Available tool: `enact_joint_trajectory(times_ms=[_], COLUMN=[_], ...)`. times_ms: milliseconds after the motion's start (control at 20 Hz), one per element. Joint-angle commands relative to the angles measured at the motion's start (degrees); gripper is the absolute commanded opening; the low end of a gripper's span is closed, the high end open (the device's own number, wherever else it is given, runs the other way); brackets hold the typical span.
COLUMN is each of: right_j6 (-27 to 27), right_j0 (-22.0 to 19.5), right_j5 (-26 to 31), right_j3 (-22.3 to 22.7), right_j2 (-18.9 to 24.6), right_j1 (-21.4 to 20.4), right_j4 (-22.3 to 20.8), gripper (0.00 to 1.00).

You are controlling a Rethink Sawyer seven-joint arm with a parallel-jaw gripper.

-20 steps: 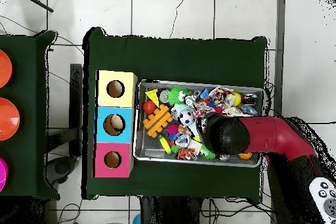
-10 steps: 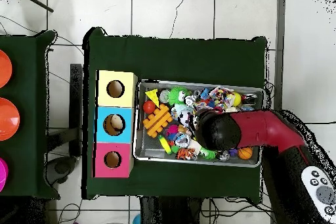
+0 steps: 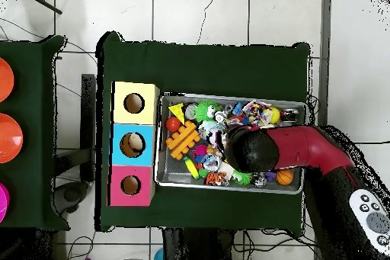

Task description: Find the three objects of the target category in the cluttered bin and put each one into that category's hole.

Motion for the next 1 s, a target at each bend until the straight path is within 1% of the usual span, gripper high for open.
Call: enact_joint_trajectory(times_ms=[50,100,200,250,400,600,800,1000], right_j6=[-3.4,2.1,8.1,10.7,15.3,17.0,16.3,15.6], right_j0=[1.1,2.0,3.6,3.9,5.7,7.9,9.4,10.9], right_j5=[3.2,2.4,2.9,2.2,1.6,0.9,0.2,-0.2], right_j3=[1.3,1.2,1.2,1.7,2.9,3.9,4.6,5.3], right_j2=[-1.7,-4.3,-7.8,-8.8,-12.2,-15.4,-17.4,-19.4], right_j1=[0.3,-0.4,-2.1,-2.9,-4.8,-5.4,-5.9,-6.6], right_j4=[-2.4,-1.6,-0.6,0.7,2.7,4.5,6.6,7.8], gripper=[1.0,1.0,1.0,1.0,1.0,1.0,1.0,1.0])
